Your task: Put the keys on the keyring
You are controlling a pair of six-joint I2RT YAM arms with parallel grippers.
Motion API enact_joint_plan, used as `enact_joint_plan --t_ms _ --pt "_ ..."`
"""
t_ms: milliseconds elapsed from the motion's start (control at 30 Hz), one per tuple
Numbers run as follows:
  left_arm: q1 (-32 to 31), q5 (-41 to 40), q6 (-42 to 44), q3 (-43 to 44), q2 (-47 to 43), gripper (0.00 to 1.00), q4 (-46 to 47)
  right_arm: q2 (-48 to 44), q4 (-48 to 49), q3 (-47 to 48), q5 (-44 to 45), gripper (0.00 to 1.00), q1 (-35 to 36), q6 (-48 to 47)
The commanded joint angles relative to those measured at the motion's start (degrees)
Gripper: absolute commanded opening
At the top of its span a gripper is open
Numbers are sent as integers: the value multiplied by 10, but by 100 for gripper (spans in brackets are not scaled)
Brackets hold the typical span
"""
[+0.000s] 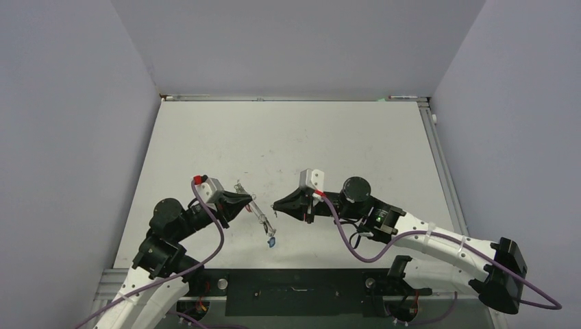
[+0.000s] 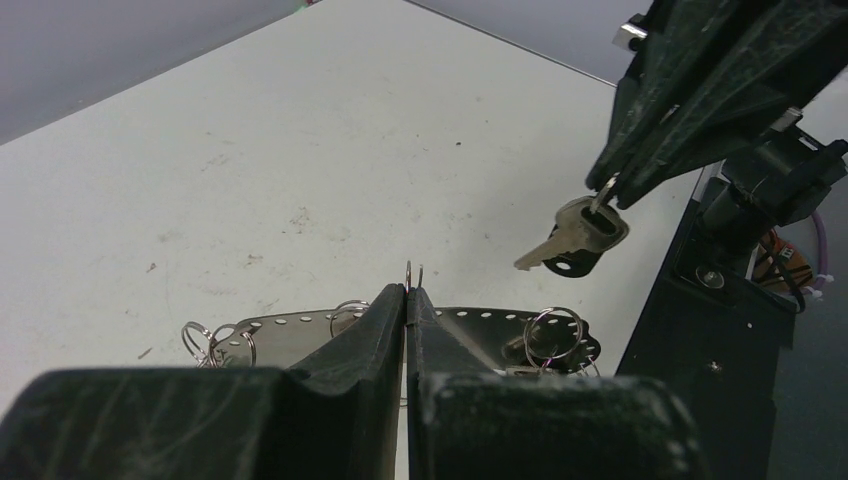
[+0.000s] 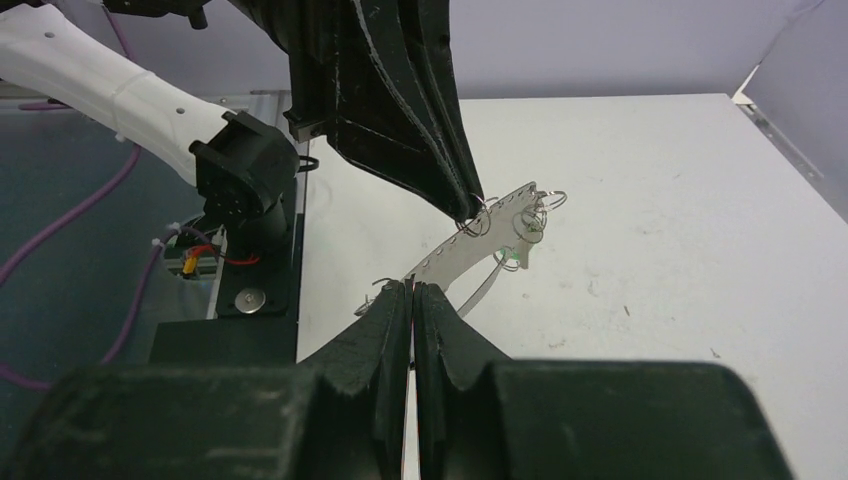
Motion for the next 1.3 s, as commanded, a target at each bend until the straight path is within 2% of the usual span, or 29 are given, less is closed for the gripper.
enact_joint_plan --t_ms 0,233,433,600,767,1000,1267 --pt "4 26 3 11 -13 0 47 34 44 51 -93 5 -29 23" --pt "4 27 -4 -1 -22 0 63 67 31 92 -156 5 -54 27" --pt "5 -38 -7 -36 -38 0 101 94 16 109 -162 5 -55 27" --pt "5 -48 -24 -33 -38 0 109 101 30 105 -160 5 -55 32" --pt "6 -146 -74 -23 -47 0 107 95 35 105 -152 5 -55 37" --pt "10 -69 -73 -56 -75 0 188 86 24 106 -110 5 -61 32" --pt "12 -20 -47 -69 -83 0 201 94 42 111 -152 5 -66 52"
